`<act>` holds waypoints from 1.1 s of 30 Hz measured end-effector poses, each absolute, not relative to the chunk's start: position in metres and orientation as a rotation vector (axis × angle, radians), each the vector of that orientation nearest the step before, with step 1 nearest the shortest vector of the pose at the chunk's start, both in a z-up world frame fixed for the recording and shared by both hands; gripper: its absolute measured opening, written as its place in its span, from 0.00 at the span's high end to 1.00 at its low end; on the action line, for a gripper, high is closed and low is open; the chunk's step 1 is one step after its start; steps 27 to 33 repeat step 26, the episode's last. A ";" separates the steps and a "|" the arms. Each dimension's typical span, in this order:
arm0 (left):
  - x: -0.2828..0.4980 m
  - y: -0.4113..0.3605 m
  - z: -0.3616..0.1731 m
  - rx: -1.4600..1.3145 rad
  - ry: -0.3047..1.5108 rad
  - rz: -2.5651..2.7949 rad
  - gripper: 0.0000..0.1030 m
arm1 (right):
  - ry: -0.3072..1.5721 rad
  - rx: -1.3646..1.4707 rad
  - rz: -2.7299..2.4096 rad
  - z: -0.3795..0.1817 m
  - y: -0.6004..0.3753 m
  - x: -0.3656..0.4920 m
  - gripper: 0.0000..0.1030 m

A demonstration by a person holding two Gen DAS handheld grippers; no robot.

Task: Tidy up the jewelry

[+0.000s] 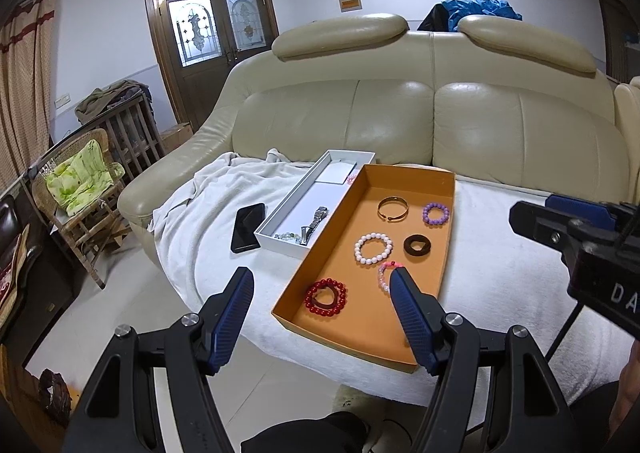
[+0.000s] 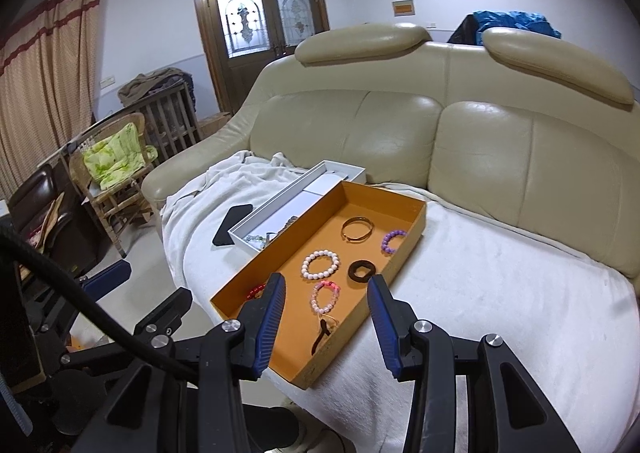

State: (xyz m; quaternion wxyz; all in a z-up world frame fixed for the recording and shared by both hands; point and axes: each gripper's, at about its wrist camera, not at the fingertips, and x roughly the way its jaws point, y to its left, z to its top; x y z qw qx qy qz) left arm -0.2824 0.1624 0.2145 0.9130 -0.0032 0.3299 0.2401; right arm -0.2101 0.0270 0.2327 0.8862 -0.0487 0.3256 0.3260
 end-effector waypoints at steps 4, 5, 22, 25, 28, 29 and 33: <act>-0.276 0.165 0.207 -0.010 0.697 0.488 0.31 | 0.693 -0.117 0.702 0.231 0.038 -0.197 0.55; -0.274 0.165 0.206 -0.008 0.702 0.484 0.31 | 0.700 -0.124 0.709 0.231 0.041 -0.191 0.55; -0.247 0.171 0.193 -0.015 0.723 0.466 0.31 | 0.744 -0.166 0.744 0.220 0.062 -0.149 0.55; -0.246 0.173 0.194 -0.022 0.709 0.483 0.31 | 0.745 -0.165 0.748 0.215 0.063 -0.145 0.55; -0.244 0.173 0.194 -0.023 0.705 0.492 0.31 | 0.749 -0.163 0.752 0.213 0.063 -0.144 0.55; -0.244 0.173 0.194 -0.023 0.705 0.492 0.31 | 0.749 -0.163 0.752 0.213 0.063 -0.144 0.55; -0.244 0.173 0.194 -0.023 0.705 0.492 0.31 | 0.749 -0.163 0.752 0.213 0.063 -0.144 0.55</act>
